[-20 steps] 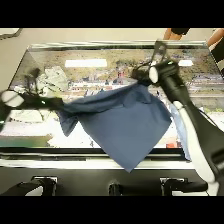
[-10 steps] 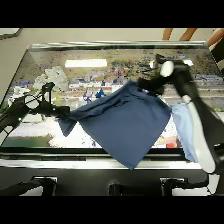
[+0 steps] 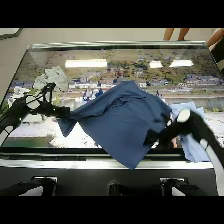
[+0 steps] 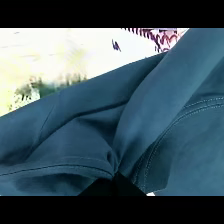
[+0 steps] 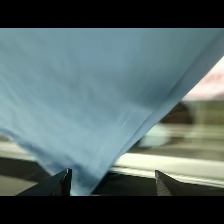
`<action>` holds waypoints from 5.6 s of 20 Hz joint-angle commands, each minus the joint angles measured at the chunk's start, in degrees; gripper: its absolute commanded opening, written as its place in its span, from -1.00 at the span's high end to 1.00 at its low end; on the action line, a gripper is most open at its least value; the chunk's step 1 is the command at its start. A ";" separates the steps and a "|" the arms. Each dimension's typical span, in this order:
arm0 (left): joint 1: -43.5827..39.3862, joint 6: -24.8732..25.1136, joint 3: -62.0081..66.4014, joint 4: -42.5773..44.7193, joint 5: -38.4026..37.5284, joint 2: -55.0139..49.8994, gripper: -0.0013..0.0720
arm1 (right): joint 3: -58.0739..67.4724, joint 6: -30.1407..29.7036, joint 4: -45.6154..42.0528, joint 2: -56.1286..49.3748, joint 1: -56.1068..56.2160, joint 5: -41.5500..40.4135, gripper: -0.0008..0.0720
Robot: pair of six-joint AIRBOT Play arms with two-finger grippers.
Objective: Fold the shirts.
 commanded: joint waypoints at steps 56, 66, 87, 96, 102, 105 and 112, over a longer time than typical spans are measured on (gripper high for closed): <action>1.62 -2.14 1.49 -15.54 29.94 -4.46 0.88 | 34.12 43.95 -46.49 -16.17 7.37 -36.26 0.87; 13.05 0.92 8.46 -7.10 -8.96 -6.32 -0.65 | 36.06 -2.45 -10.84 -13.81 -10.56 -1.64 -0.50; 4.02 8.57 -0.35 -24.09 -4.42 -15.06 0.88 | 8.02 -3.98 2.58 -17.29 -3.67 -15.13 -0.37; 4.50 8.33 29.66 -6.84 -8.44 10.43 0.89 | 40.11 -9.86 -11.21 4.22 -2.67 -23.23 0.87; 4.83 0.28 58.73 -7.19 4.46 24.83 0.89 | 57.68 -4.66 -13.97 25.59 -2.64 -42.23 0.87; 4.85 0.31 58.73 -8.55 5.62 28.11 0.89 | 57.68 -3.56 -14.21 29.42 -2.67 -34.82 0.87; 4.92 0.35 53.68 -2.67 -1.01 23.41 0.89 | 57.68 2.03 -17.22 22.05 -2.67 -16.50 0.87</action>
